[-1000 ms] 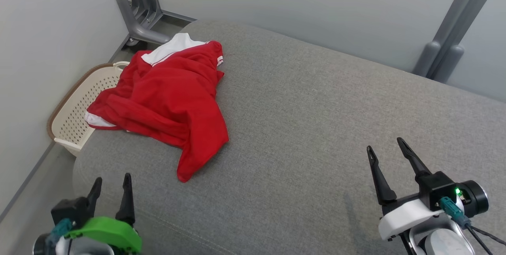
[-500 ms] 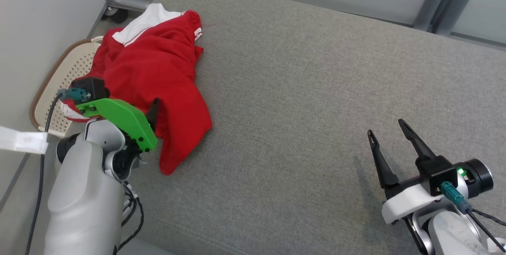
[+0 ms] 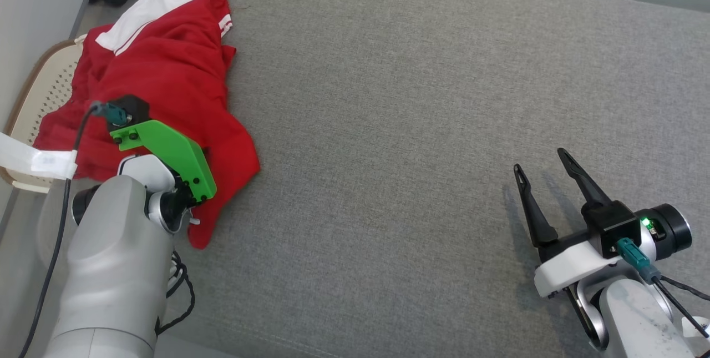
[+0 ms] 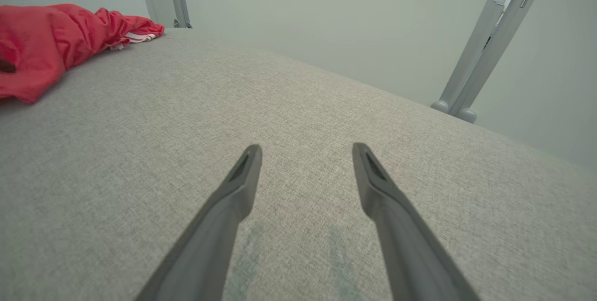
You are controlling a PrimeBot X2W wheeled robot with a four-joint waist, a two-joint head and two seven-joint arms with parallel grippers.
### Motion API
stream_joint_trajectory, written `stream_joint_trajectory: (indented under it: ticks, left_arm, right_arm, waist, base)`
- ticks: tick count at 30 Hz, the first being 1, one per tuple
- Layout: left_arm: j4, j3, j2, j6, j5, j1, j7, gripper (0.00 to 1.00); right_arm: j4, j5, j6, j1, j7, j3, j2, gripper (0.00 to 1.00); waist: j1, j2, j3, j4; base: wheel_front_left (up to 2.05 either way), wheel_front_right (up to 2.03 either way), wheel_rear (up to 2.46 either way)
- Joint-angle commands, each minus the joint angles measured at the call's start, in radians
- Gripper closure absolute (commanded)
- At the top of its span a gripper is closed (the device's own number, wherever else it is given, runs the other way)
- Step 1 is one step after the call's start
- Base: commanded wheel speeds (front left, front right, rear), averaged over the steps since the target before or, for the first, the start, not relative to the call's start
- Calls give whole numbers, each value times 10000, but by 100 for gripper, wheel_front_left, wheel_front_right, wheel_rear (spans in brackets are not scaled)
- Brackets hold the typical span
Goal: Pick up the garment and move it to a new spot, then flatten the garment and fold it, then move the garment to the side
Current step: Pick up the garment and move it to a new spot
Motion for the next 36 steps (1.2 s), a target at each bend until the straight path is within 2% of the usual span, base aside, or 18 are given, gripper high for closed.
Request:
stream_joint_trajectory:
  ticks: [1, 7, 11, 16, 20, 23, 30, 32, 36]
  left_arm:
    - [185, -34, 55, -73, 44, -137, -84, 100]
    - [951, -221, 26, -340, 28, -279, -203, 100]
    - [947, -460, -28, -644, 100, -536, -455, 100]
    - [238, -921, -68, -919, -3, -972, -750, 100]
    - [-1048, -1586, -38, -963, -260, -1358, -615, 100]
    - [-2406, -2148, 222, -960, -774, -1684, -196, 100]
    - [-5385, -3147, 1172, -964, -1420, -2462, 1380, 100]
    - [-5733, -3250, 1205, -964, -1533, -2522, 1647, 100]
    - [-7002, -3468, 1103, -964, -2061, -2691, 2477, 100]
  right_arm:
    - [28, -2, 1, -118, -31, -36, 16, 0]
    - [74, 59, 1, -63, -31, -162, 77, 0]
    - [97, 51, 1, 99, -31, -233, 146, 0]
    - [97, 101, 1, 360, -31, -339, 285, 0]
    - [32, 151, 1, 430, -31, -397, 428, 0]
    - [-26, 198, 1, 274, -31, -373, 589, 0]
    - [-56, 380, 1, 59, -31, -427, 960, 0]
    - [-74, 413, 1, 80, -31, -478, 999, 0]
    - [-85, 538, 1, 184, -31, -586, 1060, 0]
  waist:
    - [-1, 65, 61, -112]
    - [-1, 65, -195, 3]
    - [-1, 65, -416, 137]
    - [-1, 65, -740, 290]
    - [-1, 65, -946, 207]
    - [-1, 65, -1042, -108]
    - [-1, 65, -1092, -1348]
    - [-1, 65, -1098, -1540]
    - [-1, 65, -1134, -2394]
  base:
    - [0, 0, 0]
    - [0, 0, 0]
    - [0, 0, 0]
    - [0, 0, 0]
    - [0, 0, 0]
    - [0, 0, 0]
    - [0, 0, 0]
    - [0, 0, 0]
    - [0, 0, 0]
